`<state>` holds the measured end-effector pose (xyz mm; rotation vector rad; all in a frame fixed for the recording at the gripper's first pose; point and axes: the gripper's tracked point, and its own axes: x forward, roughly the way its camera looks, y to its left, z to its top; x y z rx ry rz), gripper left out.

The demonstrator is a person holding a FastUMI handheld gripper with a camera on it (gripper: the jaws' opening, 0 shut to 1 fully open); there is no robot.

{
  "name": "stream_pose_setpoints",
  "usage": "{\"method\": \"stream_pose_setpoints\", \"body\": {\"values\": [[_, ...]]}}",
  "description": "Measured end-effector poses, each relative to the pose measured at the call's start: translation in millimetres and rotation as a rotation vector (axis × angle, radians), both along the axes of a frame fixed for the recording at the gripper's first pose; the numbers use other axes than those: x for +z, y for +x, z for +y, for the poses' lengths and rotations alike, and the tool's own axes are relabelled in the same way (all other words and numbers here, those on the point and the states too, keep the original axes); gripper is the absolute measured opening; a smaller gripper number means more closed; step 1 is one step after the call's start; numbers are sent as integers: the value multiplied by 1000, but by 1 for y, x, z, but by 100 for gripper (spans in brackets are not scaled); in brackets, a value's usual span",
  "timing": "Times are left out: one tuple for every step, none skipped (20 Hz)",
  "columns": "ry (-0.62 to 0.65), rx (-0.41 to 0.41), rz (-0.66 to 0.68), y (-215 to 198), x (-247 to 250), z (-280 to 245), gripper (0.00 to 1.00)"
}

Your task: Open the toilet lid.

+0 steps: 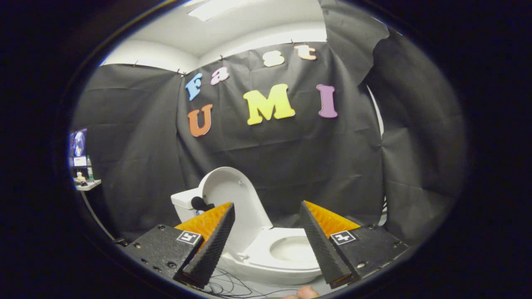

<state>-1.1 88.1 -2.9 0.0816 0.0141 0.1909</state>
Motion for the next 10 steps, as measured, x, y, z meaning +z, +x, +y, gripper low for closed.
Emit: {"method": "stream_pose_setpoints", "body": {"values": [[-6, -15, 3, -5, -5, -6, 98], [-10, -20, 10, -10, -11, -11, 98], [-11, -26, 11, -12, -14, -14, 98], [-7, -37, 8, -13, -15, -19, 98], [1, -49, -3, -12, -11, -25, 98], [5, -57, -20, -12, -7, -28, 98], [-1, -55, -43, -15, -2, -29, 98], [-11, -54, -68, -16, 2, -28, 98], [-25, -52, -85, -16, 4, -27, 98], [-40, -56, -93, -16, 6, -27, 98]]}}
